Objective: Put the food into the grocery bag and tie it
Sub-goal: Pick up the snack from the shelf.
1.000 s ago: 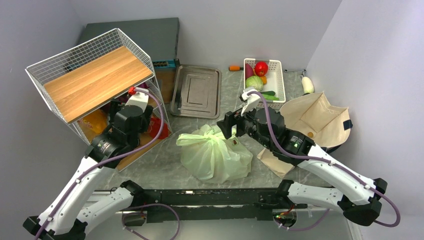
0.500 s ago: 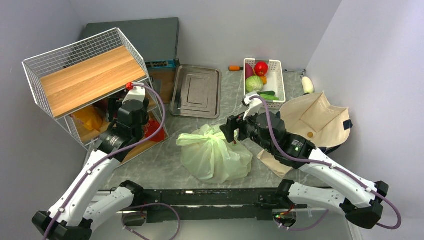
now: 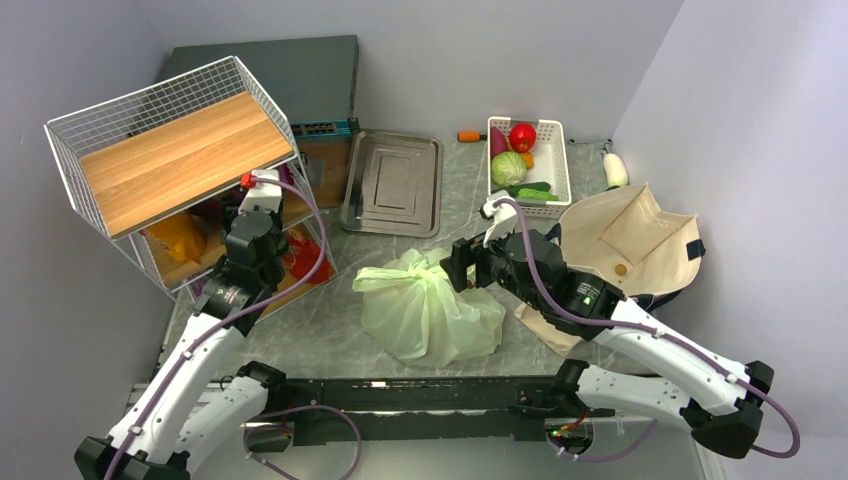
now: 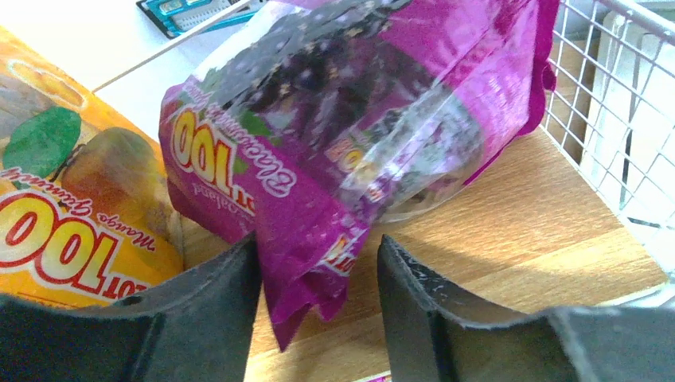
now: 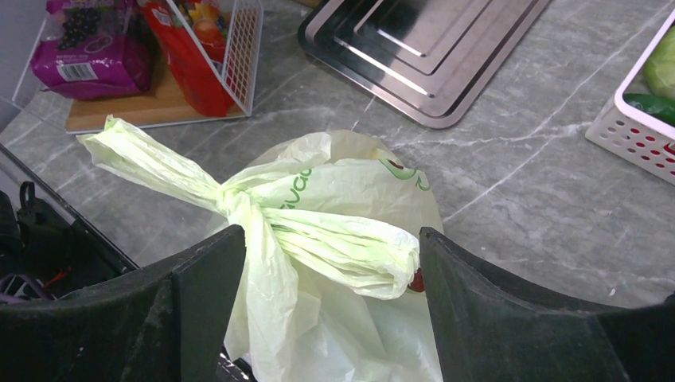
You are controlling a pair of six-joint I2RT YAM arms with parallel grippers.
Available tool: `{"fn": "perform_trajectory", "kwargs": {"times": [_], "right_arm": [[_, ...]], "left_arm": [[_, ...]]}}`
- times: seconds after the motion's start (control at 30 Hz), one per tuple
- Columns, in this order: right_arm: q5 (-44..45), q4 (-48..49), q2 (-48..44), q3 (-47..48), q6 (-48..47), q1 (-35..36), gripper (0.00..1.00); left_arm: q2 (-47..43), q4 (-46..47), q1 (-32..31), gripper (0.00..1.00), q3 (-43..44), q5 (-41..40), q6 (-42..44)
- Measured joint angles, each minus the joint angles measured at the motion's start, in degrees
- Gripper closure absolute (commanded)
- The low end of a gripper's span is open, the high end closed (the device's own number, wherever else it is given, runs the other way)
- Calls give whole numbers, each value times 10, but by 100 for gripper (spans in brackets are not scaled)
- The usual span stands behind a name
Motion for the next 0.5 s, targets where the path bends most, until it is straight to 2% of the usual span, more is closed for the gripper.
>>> {"fn": "perform_trajectory", "kwargs": {"times": [0.03,0.1,0.13,0.33,0.5], "right_arm": [[0,0,-1,-3,0,0,18],[0,-1,-4,-7,0,0,18],[1,-1,-6,-7,0,0,18],[8,-2,-31,-14,3,0,18],[16,-6,-37,-14,5,0,18]], "left_arm": [[0,1,2,63,0,2,0],[0,2,7,95,0,4,-2],[-1,2,8,100,0,6,-3],[-8,-21,11,100,7,34,-9],[-27,-89,14,100,32,76,-25]]}}
